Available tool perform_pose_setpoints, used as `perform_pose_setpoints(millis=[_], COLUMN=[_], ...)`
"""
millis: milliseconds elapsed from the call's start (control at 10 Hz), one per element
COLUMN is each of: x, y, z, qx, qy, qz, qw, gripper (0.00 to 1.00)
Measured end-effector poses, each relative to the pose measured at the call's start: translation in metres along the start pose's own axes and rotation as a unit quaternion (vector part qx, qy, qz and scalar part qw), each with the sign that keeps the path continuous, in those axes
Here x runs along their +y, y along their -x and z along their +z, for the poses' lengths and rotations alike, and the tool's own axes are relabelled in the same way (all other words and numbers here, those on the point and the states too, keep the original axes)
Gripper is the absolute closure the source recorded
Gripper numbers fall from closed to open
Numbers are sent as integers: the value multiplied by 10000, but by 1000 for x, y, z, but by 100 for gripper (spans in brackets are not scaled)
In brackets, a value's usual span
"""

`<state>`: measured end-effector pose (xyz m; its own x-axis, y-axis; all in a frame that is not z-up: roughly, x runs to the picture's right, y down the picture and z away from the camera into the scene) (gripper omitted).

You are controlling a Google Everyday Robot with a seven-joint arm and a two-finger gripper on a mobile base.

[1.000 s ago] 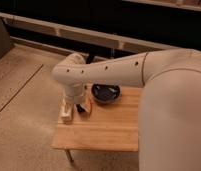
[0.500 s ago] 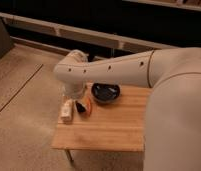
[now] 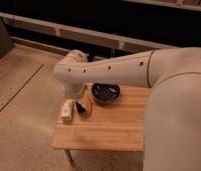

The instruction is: Knock the eraser over

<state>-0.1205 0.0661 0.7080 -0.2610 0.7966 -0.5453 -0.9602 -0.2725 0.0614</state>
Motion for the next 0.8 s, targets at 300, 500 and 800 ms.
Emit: perform_pose_setpoints(millis=[300, 500, 800], x=[0, 3, -2], y=[0, -6, -31], z=[0, 1, -5], qx=[0, 43, 310], qy=[2, 45, -295], qz=[-1, -389, -1744], qw=[10000, 9992, 9837], gripper=[35, 35, 35])
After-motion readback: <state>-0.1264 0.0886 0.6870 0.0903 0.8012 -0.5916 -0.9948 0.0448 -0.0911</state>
